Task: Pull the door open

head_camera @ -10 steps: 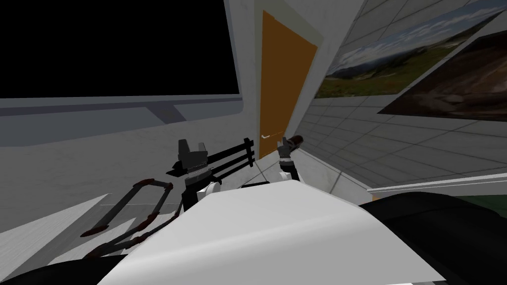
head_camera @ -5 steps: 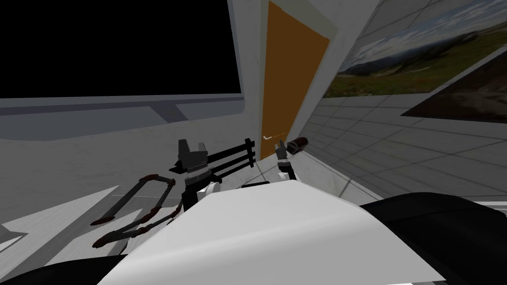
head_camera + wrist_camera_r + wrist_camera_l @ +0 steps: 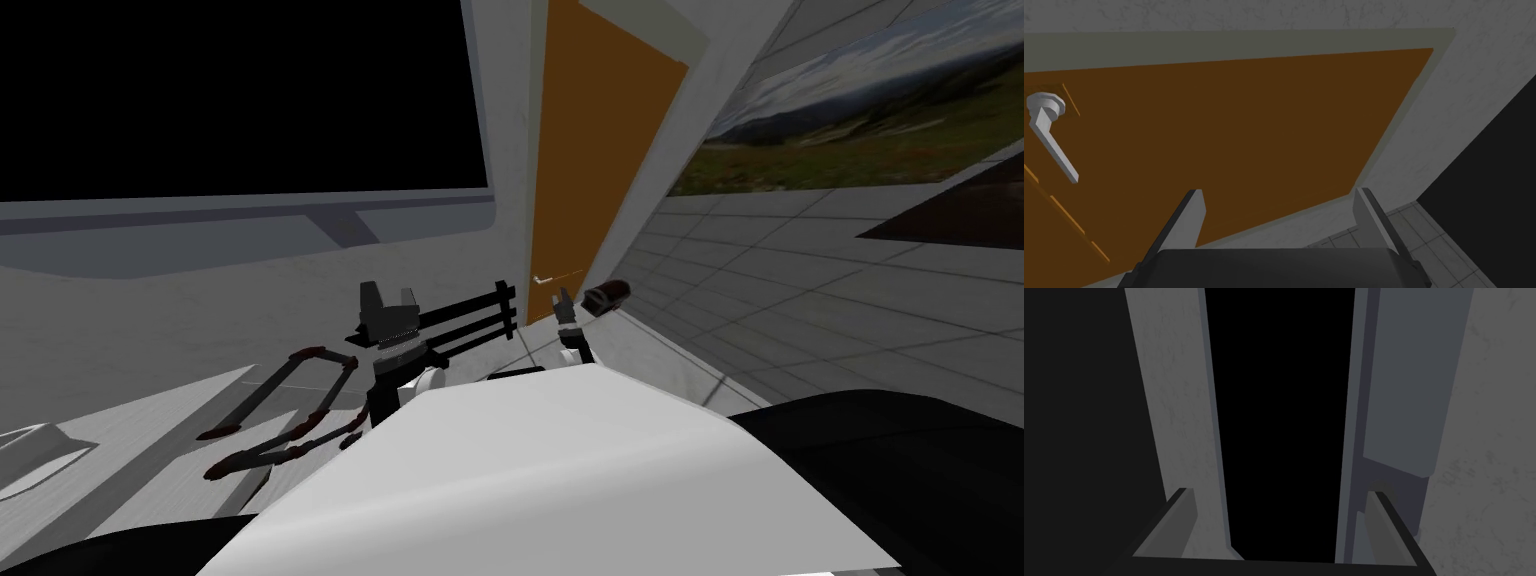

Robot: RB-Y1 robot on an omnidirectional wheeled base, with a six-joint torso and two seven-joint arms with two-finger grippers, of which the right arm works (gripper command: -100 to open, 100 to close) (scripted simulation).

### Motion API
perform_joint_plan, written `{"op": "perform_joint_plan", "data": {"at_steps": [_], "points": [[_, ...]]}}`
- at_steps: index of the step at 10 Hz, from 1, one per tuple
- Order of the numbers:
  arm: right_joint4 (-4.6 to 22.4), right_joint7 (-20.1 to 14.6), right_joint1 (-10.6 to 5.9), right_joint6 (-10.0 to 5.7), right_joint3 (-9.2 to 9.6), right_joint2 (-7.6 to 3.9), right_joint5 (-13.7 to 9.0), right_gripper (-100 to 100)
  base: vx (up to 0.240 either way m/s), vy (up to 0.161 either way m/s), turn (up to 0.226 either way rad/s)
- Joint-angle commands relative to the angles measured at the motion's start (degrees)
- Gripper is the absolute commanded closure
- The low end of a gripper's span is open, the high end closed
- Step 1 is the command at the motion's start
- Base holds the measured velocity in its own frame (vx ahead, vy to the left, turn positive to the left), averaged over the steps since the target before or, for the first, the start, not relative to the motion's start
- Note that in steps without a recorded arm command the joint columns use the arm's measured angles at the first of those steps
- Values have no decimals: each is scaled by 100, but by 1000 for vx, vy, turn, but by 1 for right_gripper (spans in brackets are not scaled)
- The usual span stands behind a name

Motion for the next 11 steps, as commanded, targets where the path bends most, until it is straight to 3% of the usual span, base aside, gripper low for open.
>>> {"op": "perform_joint_plan", "data": {"at_steps": [1, 6, 11], "points": [[286, -20, -84, -87, 40, -82, -120, -100, 48, -61, 159], [1103, -70, -360, -282, 132, -293, -445, -100, 45, -70, 125], [1732, -104, -547, -414, 195, -432, -665, -100, 29, -61, 97]]}}
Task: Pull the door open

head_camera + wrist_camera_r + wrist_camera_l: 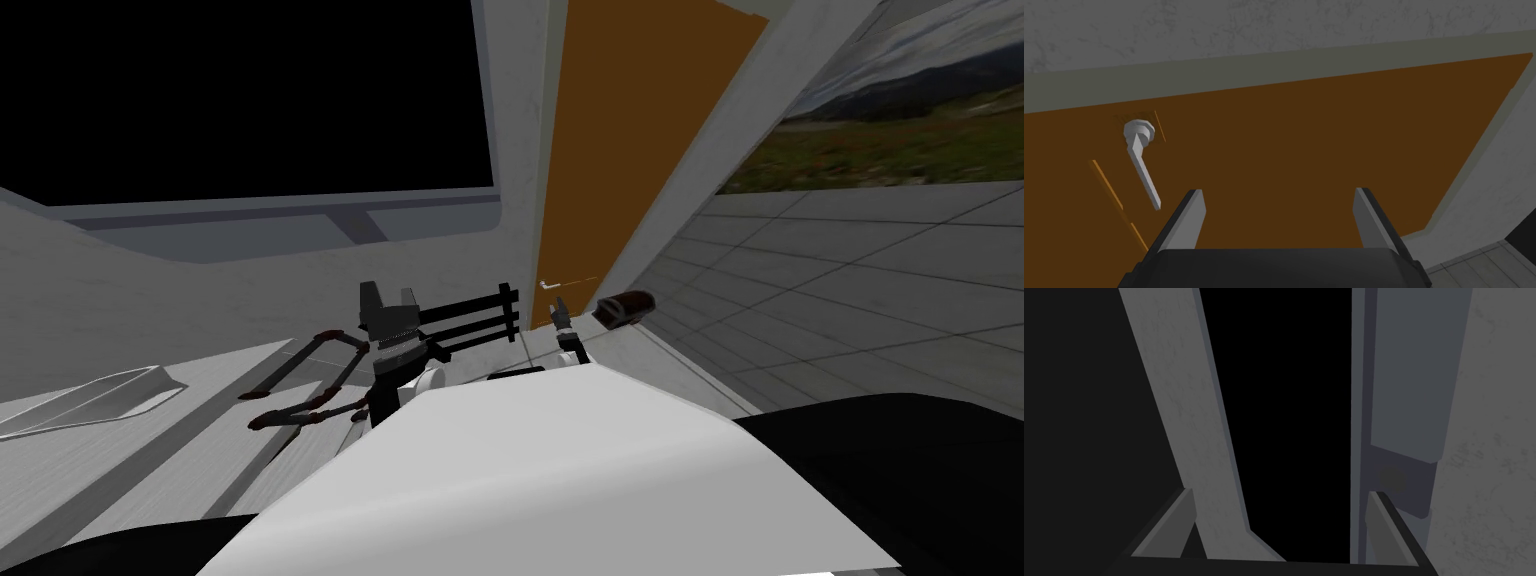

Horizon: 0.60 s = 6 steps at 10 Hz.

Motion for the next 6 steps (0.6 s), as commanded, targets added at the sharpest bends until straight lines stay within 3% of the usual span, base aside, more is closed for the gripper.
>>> {"op": "perform_joint_plan", "data": {"at_steps": [1, 6], "points": [[286, -15, -103, -60, 35, -79, -126, -100, 35, -52, 139], [903, -49, -286, -189, 96, -213, -343, -100, 29, -67, 94]]}}
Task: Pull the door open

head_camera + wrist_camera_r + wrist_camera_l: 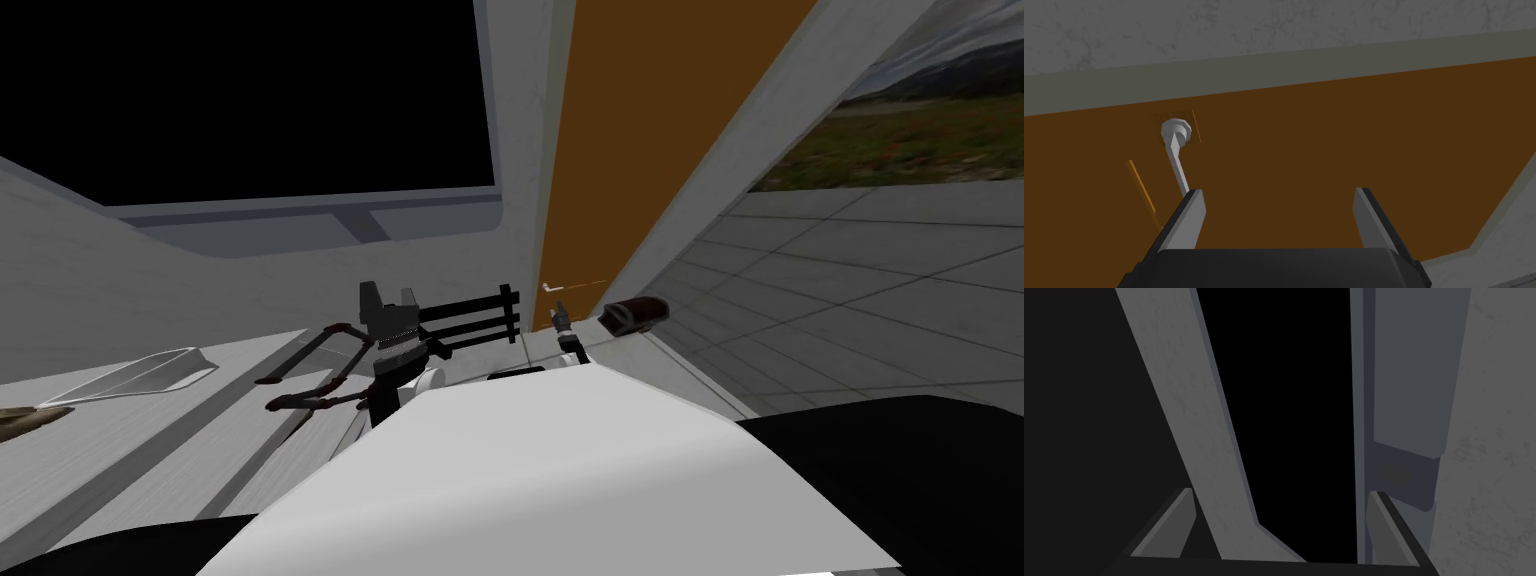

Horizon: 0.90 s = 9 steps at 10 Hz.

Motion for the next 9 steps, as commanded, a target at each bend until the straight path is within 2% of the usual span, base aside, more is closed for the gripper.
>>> {"op": "perform_joint_plan", "data": {"at_steps": [1, 2, 4, 5, 6, 7, 9], "points": [[286, -15, -105, -86, 39, -72, -120, -100, 28, -65, 117], [351, -15, -105, -86, 39, -72, -120, -100, 25, -58, 79], [758, -46, -277, -208, 96, -196, -323, -100, 32, -86, 172], [874, -46, -277, -208, 96, -196, -323, -100, 28, -89, 69], [1064, -61, -362, -268, 125, -257, -423, -100, 26, -69, 131], [1131, -61, -362, -268, 125, -257, -423, -100, 22, -57, 58], [1558, -89, -517, -377, 176, -367, -605, -100, 28, -63, 130]]}}
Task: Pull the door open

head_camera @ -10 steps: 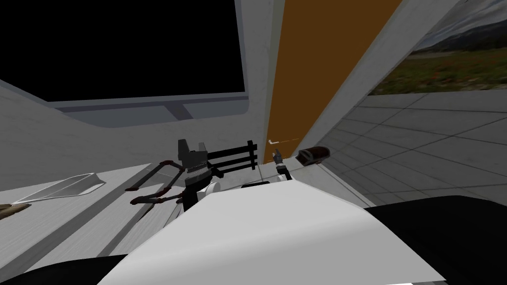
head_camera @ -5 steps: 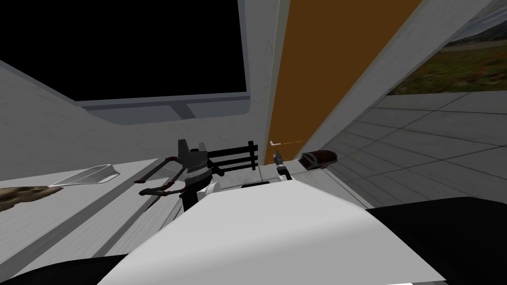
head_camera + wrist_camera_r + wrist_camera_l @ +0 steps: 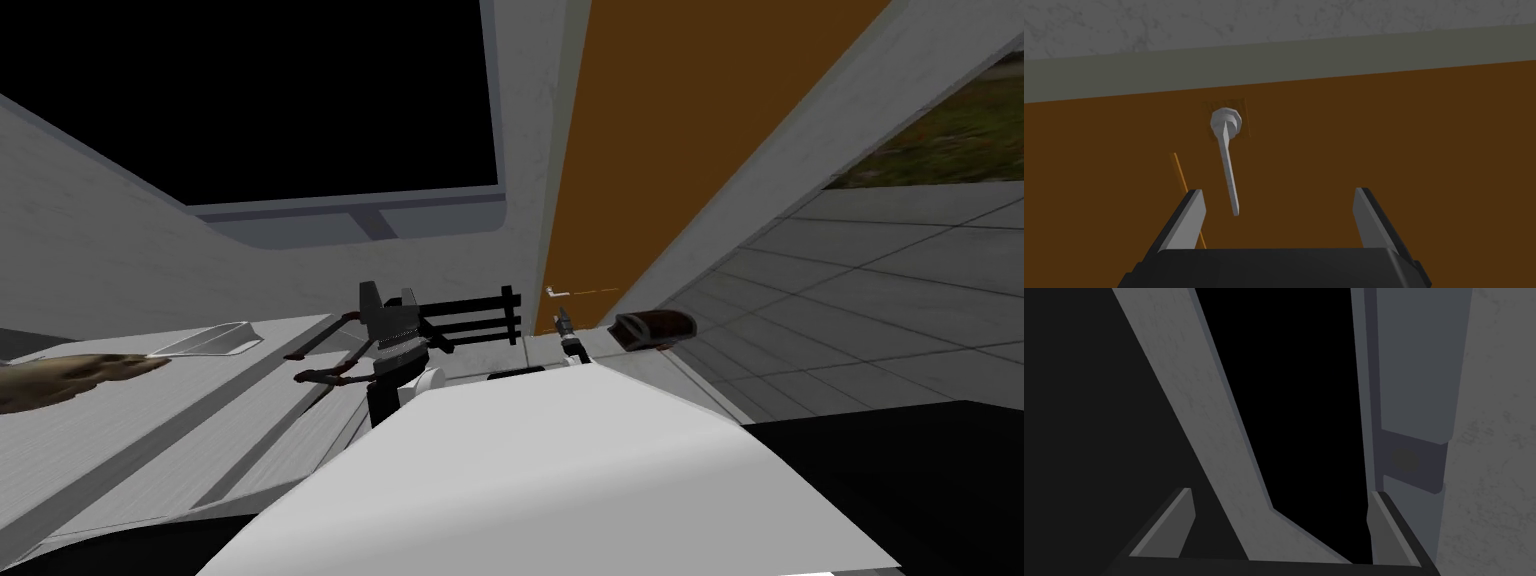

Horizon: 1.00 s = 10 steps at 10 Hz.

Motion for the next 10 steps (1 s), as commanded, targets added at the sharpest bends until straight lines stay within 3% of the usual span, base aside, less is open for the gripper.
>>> {"op": "perform_joint_plan", "data": {"at_steps": [1, 4, 10], "points": [[194, -27, -61, -45, 14, -49, -58, -100, 23, -76, 77], [750, -64, -266, -190, 83, -194, -299, -100, 20, -94, 158], [1577, -110, -518, -367, 166, -370, -596, -100, 16, -73, 108]]}}
